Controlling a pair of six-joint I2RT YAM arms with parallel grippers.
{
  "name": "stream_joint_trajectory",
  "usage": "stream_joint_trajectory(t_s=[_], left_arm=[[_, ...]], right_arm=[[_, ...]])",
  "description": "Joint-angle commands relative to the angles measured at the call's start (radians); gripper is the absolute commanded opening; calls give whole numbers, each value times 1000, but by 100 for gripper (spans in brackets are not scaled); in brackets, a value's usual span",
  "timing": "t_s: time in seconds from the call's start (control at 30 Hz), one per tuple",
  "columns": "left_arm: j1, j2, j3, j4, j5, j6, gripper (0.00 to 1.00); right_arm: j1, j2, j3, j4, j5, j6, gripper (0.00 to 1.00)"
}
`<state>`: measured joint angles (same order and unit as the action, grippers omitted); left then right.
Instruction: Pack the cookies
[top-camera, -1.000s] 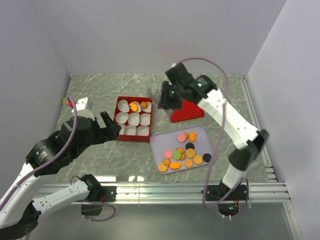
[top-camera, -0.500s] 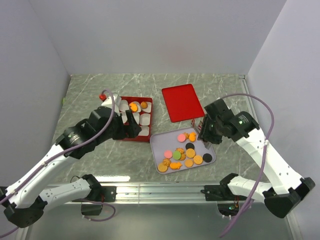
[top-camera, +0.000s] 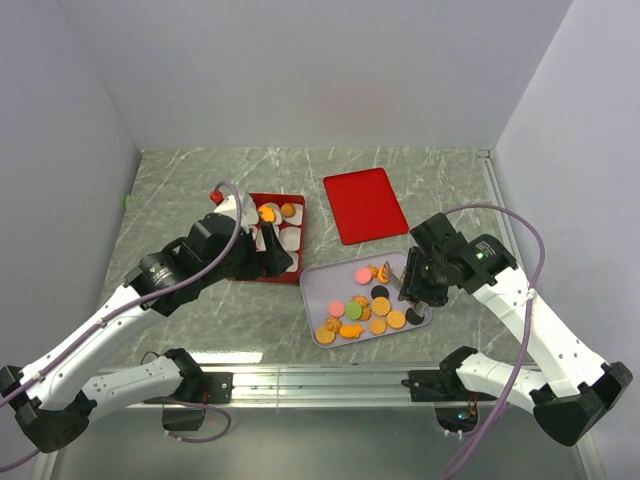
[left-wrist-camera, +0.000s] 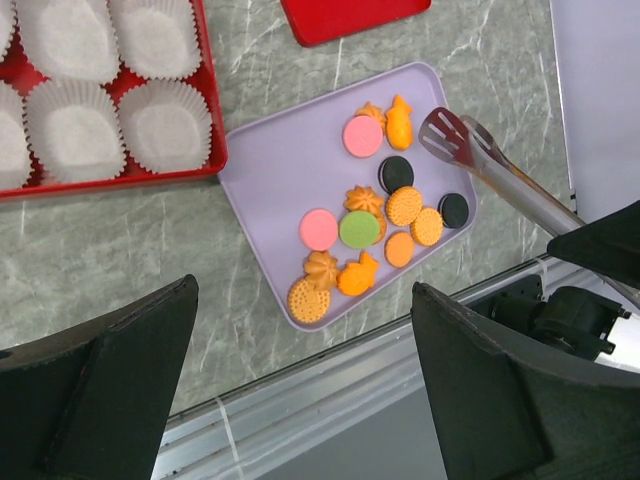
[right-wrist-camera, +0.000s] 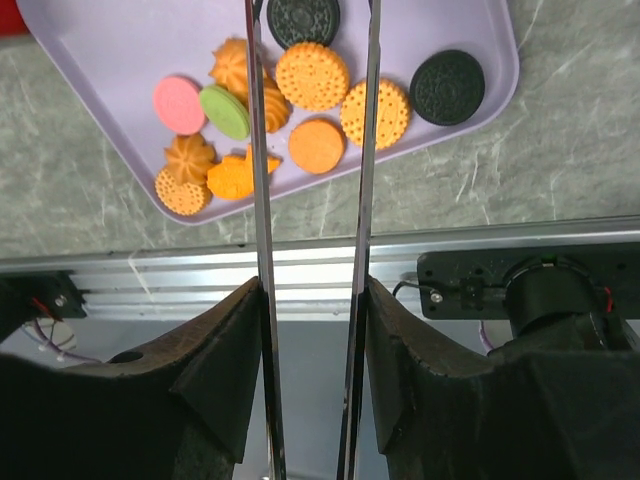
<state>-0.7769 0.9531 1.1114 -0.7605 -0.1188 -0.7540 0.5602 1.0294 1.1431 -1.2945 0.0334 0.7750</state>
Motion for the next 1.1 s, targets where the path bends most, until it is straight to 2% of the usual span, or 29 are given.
stream_joint_trajectory(t_s=[0.0,0.57,1.07], left_arm=[[-2,-37,-18,24,10,-33,94],[-2,-99,-48,-22,-13,-64,93],[-4,-82,-35,-33,-21,-42,92]], right_arm=[[-2,-5,-14,17,-30,-17,50],[9,100,-40,52,-35,-57,52],[9,182,-22,67,5,-63,50]])
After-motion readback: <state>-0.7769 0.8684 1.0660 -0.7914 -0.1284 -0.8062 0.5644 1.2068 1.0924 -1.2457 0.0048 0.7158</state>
